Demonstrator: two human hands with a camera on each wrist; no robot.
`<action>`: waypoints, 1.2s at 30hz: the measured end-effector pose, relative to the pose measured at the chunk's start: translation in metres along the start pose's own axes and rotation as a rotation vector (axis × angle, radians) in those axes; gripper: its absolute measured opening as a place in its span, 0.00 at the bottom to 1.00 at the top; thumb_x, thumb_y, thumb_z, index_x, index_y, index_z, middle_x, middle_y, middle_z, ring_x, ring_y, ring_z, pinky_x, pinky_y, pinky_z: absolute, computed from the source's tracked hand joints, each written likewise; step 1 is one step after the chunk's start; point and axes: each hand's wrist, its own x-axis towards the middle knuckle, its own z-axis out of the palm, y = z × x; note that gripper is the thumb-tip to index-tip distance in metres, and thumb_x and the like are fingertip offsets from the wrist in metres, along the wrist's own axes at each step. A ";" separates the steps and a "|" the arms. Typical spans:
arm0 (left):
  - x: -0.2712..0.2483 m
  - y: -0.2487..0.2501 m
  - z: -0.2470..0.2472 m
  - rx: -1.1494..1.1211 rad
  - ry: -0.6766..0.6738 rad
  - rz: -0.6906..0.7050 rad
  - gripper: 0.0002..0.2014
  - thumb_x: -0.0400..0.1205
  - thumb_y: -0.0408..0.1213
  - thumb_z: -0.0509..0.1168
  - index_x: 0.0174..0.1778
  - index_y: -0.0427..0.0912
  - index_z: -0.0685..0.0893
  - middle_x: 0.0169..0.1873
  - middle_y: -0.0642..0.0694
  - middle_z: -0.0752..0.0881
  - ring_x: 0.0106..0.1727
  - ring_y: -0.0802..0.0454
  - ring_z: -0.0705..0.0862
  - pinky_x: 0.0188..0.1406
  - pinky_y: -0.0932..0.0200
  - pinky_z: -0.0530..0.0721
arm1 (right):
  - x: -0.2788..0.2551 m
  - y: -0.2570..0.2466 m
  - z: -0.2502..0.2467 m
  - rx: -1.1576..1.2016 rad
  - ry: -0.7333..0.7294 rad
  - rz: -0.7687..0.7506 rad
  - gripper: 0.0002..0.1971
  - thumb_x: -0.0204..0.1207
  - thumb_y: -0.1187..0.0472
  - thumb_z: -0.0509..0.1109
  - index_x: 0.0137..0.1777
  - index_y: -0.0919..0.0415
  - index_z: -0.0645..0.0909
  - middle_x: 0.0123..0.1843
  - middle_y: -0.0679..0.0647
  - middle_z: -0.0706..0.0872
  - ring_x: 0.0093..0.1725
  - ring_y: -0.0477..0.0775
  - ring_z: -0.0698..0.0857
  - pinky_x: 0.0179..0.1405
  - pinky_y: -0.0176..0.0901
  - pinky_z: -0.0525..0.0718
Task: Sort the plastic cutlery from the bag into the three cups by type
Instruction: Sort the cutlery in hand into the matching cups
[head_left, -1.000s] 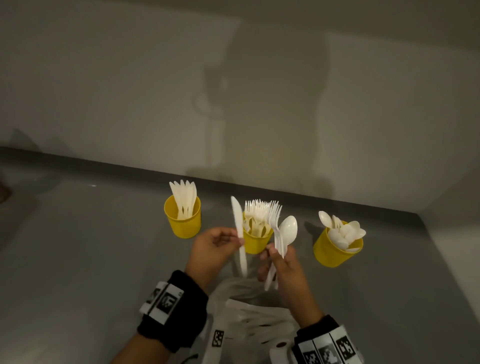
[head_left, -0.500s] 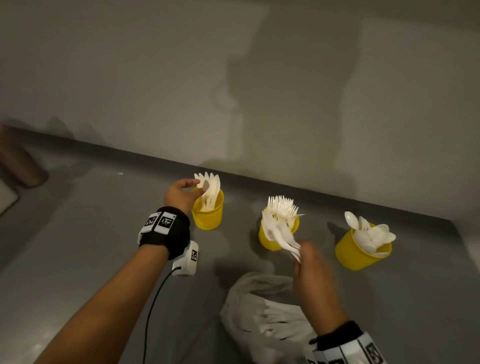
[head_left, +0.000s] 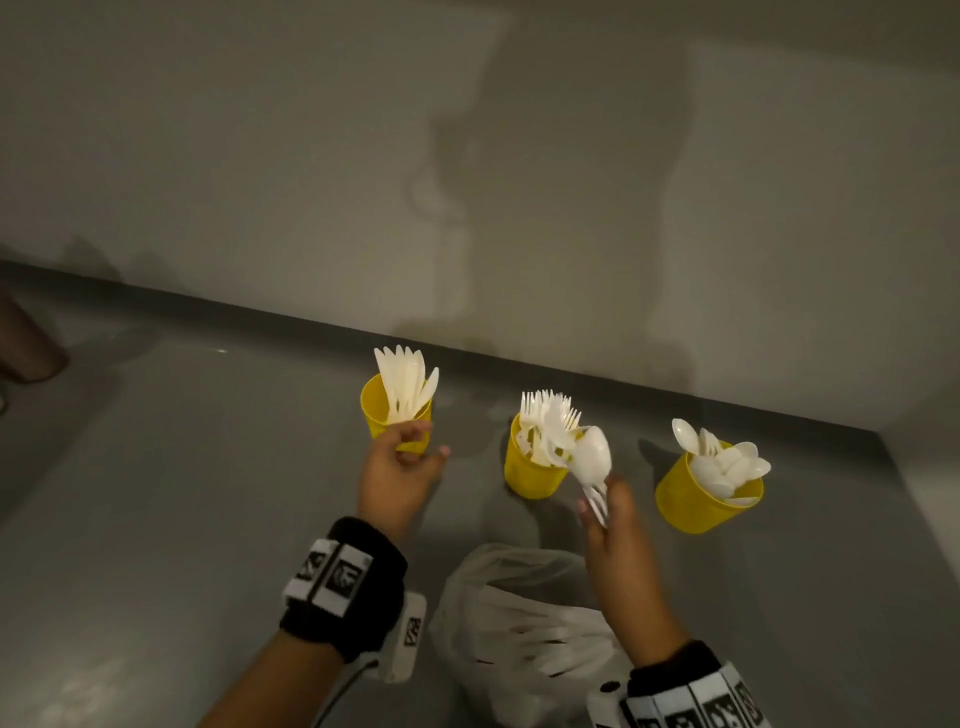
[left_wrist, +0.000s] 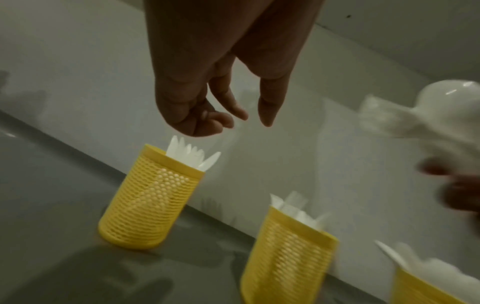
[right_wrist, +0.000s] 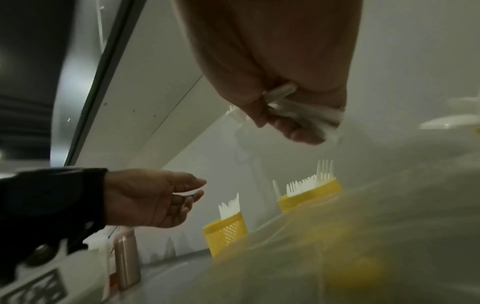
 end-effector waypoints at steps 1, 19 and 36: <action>-0.011 -0.001 0.006 -0.023 -0.067 -0.019 0.09 0.73 0.27 0.70 0.44 0.44 0.81 0.36 0.47 0.82 0.32 0.55 0.78 0.31 0.73 0.79 | -0.001 -0.001 0.001 0.050 -0.024 0.026 0.12 0.79 0.65 0.62 0.57 0.49 0.68 0.44 0.38 0.78 0.44 0.39 0.80 0.41 0.31 0.74; -0.066 0.018 0.065 -0.354 -0.515 -0.210 0.06 0.75 0.33 0.68 0.33 0.40 0.89 0.30 0.44 0.87 0.34 0.53 0.84 0.36 0.65 0.86 | -0.015 -0.006 0.001 0.558 -0.125 0.082 0.18 0.67 0.57 0.71 0.55 0.53 0.70 0.40 0.46 0.81 0.28 0.33 0.81 0.24 0.23 0.75; 0.016 0.043 0.087 0.106 -0.218 0.129 0.06 0.75 0.37 0.70 0.37 0.38 0.88 0.30 0.43 0.86 0.30 0.56 0.80 0.36 0.68 0.80 | -0.017 0.041 -0.052 0.277 0.094 0.114 0.18 0.79 0.68 0.61 0.68 0.56 0.75 0.48 0.46 0.82 0.45 0.22 0.80 0.44 0.14 0.75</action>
